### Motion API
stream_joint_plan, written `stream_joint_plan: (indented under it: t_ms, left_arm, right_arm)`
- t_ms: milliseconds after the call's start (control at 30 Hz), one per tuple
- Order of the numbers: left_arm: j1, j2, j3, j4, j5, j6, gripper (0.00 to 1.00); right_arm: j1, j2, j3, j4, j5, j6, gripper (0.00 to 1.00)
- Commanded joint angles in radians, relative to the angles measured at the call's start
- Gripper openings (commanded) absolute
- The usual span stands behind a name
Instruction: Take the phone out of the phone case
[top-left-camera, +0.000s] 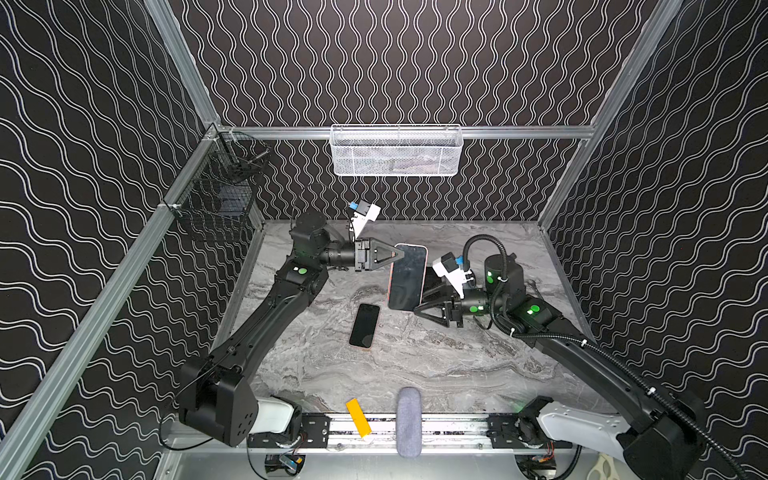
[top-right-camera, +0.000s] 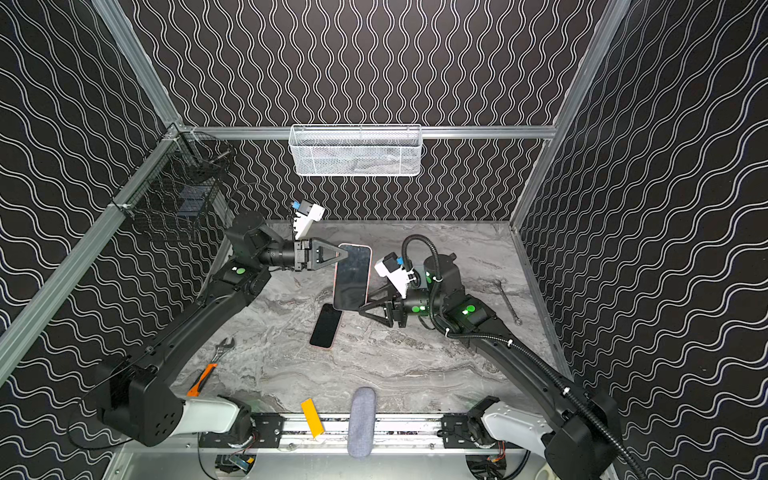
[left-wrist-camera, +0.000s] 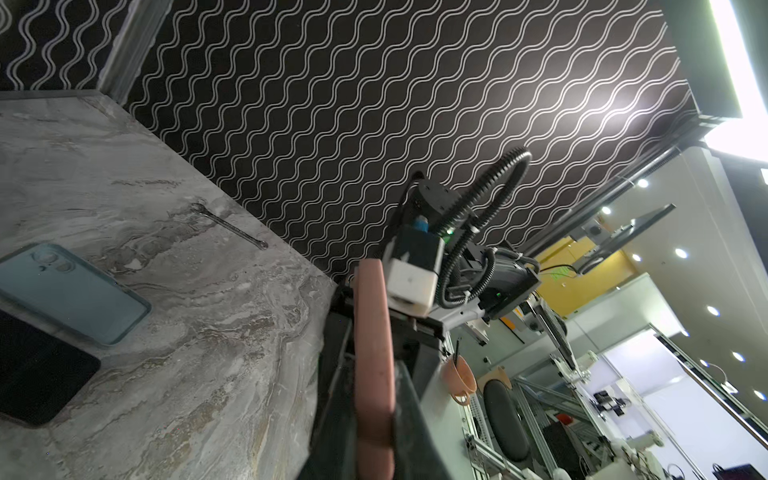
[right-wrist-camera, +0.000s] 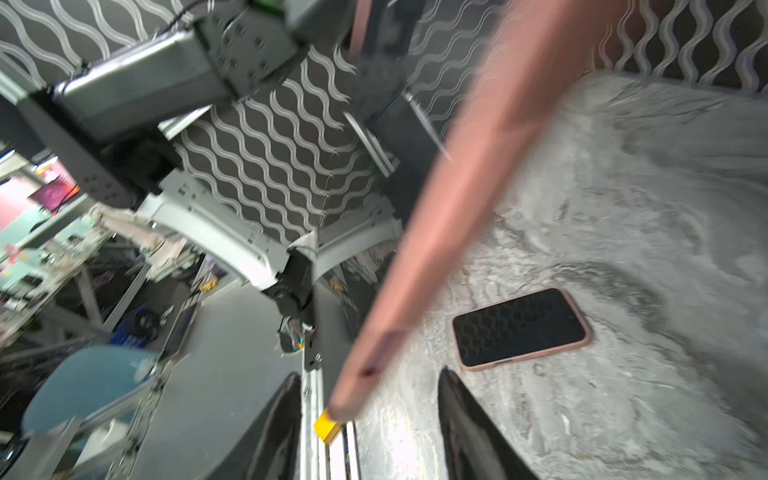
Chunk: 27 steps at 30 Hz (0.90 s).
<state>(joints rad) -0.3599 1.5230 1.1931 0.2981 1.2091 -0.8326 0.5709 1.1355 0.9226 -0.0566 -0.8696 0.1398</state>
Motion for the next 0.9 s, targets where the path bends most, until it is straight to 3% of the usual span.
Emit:
stream_joint_plan:
  t_ms: [0,300,433,867]
  left_arm:
    - [0.002,-0.01,0.018,0.024,0.006,-0.016,0.0]
    - [0.003,0.007,0.043,0.027,0.025,-0.016,0.0]
    - [0.004,0.014,0.043,0.027,0.027,-0.016,0.0]
    - [0.003,0.02,0.033,0.029,0.037,0.009,0.0]
  right_arm:
    - [-0.021,-0.007,-0.012,0.098,-0.005,0.069,0.57]
    - [-0.023,0.039,0.068,-0.123,-0.12,-0.132,0.55]
    - [-0.022,0.034,0.068,-0.112,-0.155,-0.136,0.51]
    - [0.029,0.059,0.142,-0.183,-0.105,-0.226,0.35]
